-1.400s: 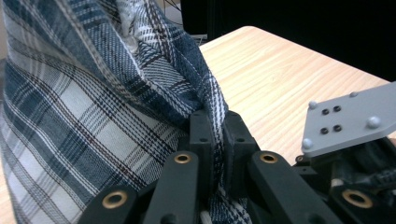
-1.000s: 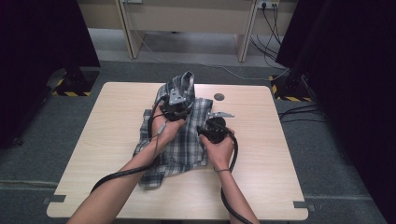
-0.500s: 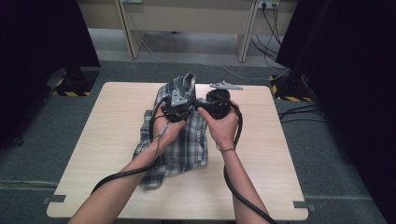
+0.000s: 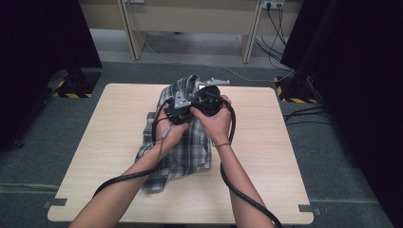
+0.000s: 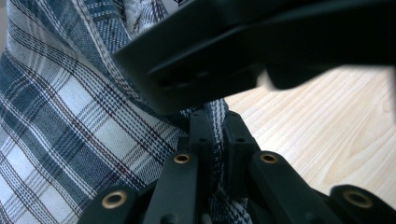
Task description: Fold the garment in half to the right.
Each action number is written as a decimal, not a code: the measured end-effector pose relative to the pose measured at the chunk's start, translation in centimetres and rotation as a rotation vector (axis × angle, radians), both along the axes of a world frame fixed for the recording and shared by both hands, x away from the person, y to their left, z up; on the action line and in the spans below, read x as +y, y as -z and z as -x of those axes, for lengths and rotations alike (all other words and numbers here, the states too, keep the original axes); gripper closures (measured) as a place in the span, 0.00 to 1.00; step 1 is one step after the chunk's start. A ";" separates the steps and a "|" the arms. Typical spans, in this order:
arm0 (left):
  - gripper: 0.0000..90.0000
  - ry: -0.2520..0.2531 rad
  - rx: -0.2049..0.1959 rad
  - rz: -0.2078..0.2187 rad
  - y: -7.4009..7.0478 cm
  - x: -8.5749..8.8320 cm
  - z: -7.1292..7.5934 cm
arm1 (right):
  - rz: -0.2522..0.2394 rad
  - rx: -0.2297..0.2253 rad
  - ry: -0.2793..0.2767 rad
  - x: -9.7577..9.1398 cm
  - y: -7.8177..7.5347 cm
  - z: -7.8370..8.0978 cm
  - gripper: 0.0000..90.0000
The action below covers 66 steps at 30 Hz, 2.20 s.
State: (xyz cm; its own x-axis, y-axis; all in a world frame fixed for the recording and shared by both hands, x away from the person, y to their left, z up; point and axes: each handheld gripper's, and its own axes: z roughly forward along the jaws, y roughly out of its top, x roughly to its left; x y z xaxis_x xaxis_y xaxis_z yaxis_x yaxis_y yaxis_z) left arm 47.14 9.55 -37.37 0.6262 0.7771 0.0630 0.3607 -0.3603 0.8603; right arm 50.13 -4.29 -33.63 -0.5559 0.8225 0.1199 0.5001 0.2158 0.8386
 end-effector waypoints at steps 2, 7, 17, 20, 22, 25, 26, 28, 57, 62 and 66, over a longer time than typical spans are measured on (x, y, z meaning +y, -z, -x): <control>0.93 0.000 0.000 -0.001 0.0 0.0 0.0 | 0.019 -0.001 0.006 0.3 0.0 -0.3 0.44; 0.93 -0.006 -0.002 0.001 0.0 0.0 -0.1 | 0.047 0.005 0.041 0.4 -0.1 -1.0 0.71; 0.93 -0.012 0.001 -0.005 0.3 -0.2 -0.1 | 0.039 -0.003 0.055 0.1 0.3 -1.3 0.77; 0.93 -0.017 -0.002 0.003 0.2 -0.1 -0.1 | 0.015 -0.011 0.064 -0.1 0.2 -1.0 0.58; 0.93 -0.014 -0.003 -0.001 0.1 -0.1 -0.2 | 0.012 -0.014 0.063 -0.2 0.2 -0.9 0.52; 0.93 -0.016 -0.003 -0.001 0.1 0.0 -0.1 | 0.019 -0.009 0.050 0.0 0.3 -0.8 0.45; 0.93 -0.017 -0.003 0.000 0.1 0.0 -0.1 | 0.016 -0.007 0.046 0.1 0.3 -0.8 0.45; 0.93 -0.015 -0.004 0.000 0.1 0.0 -0.1 | 0.015 0.000 0.041 0.2 0.4 -0.9 0.43; 0.81 0.006 -0.008 0.008 0.2 -0.2 -0.6 | 0.065 0.060 0.111 1.0 1.2 -3.7 0.89; 0.64 0.024 -0.009 0.020 -0.8 0.4 -0.1 | 0.061 0.085 0.128 0.2 2.1 -4.3 0.89; 0.61 0.026 -0.027 0.043 -2.1 2.1 0.4 | 0.060 0.111 0.139 -0.6 3.1 -4.8 0.89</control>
